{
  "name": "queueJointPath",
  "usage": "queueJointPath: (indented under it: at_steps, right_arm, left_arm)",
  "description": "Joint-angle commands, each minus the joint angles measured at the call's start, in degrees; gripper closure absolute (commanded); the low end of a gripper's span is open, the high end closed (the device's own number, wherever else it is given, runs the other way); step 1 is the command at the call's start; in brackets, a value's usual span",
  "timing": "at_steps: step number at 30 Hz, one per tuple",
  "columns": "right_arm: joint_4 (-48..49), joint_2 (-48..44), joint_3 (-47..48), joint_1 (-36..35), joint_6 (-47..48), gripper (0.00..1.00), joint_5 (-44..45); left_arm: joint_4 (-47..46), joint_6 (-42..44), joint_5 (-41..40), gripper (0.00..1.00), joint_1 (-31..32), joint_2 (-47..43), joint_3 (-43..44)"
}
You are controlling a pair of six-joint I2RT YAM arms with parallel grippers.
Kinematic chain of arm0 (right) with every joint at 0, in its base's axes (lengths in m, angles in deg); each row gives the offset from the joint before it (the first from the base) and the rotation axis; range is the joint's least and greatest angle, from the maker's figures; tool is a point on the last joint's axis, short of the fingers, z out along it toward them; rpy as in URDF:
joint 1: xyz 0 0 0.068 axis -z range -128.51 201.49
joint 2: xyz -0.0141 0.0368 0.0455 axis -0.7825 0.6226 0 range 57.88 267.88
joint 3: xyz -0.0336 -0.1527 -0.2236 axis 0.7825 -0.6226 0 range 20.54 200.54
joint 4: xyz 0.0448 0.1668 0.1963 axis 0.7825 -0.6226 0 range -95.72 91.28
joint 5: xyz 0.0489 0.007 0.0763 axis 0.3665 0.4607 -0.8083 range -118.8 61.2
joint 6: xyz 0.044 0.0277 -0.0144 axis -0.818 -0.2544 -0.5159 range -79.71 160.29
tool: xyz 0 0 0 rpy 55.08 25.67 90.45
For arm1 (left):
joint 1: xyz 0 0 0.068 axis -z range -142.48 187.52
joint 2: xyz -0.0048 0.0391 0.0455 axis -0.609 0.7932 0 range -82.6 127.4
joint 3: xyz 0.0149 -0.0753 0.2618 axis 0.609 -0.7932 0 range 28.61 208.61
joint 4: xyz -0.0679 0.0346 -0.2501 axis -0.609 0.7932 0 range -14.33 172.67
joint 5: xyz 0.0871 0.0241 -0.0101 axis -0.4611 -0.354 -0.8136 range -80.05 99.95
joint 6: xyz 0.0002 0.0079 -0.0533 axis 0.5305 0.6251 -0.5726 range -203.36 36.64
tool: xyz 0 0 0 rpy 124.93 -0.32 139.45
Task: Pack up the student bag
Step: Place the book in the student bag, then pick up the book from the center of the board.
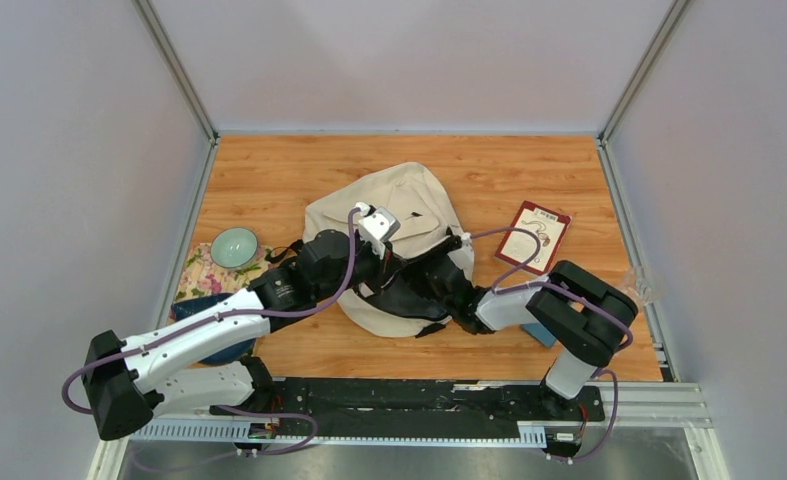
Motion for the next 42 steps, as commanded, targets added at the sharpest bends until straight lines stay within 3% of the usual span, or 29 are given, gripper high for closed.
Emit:
queueJointPath:
  at_steps: [1,3,8,14,16,20,23,30,35,42]
  right_arm:
    - [9.77,-3.96,-8.88,-1.29,-1.86,0.83,0.03]
    - [8.30,-7.22,-12.32,-1.38,-0.99,0.72,0.73]
    - [-3.99,-22.50,-13.91,-2.34,3.06,0.60,2.57]
    - [-33.34,-38.86,-11.19,-2.96,2.98,0.54,9.59]
    - [-42.14,-44.65,-11.53,-2.96,1.84,0.51,12.49]
    - [-51.20,-56.60,-13.90,-2.87,-0.36,0.45,17.24]
    - [-57.53,-66.89,-14.70,-2.87,-1.33,0.43,21.47]
    - [-71.94,-85.87,-12.77,-2.78,-0.90,0.40,30.26]
    - [-73.98,-88.53,-11.45,-2.78,1.74,0.38,33.78]
    - [-75.83,-76.79,-5.22,-1.56,8.42,0.33,41.42]
  left_arm:
    - [-2.86,-0.08,1.02,1.00,0.30,-2.31,-0.17]
    - [-3.04,-0.34,1.10,1.00,0.30,-2.04,-0.35]
    - [-2.95,-0.78,1.45,1.00,0.30,-1.43,-0.53]
    - [-1.73,-1.57,2.95,0.99,0.39,-0.99,-0.79]
    - [-0.76,-1.92,4.26,0.86,0.30,-0.46,-0.18]
    - [0.65,-2.80,6.02,0.78,0.30,0.07,-0.26]
    - [0.83,-3.59,8.04,0.58,0.30,0.59,-0.18]
    - [0.57,-4.03,8.75,0.45,0.30,1.65,0.79]
    - [-0.14,-3.86,9.19,0.34,0.30,6.30,4.47]
    - [0.92,-2.89,10.50,0.26,-0.31,17.46,16.85]
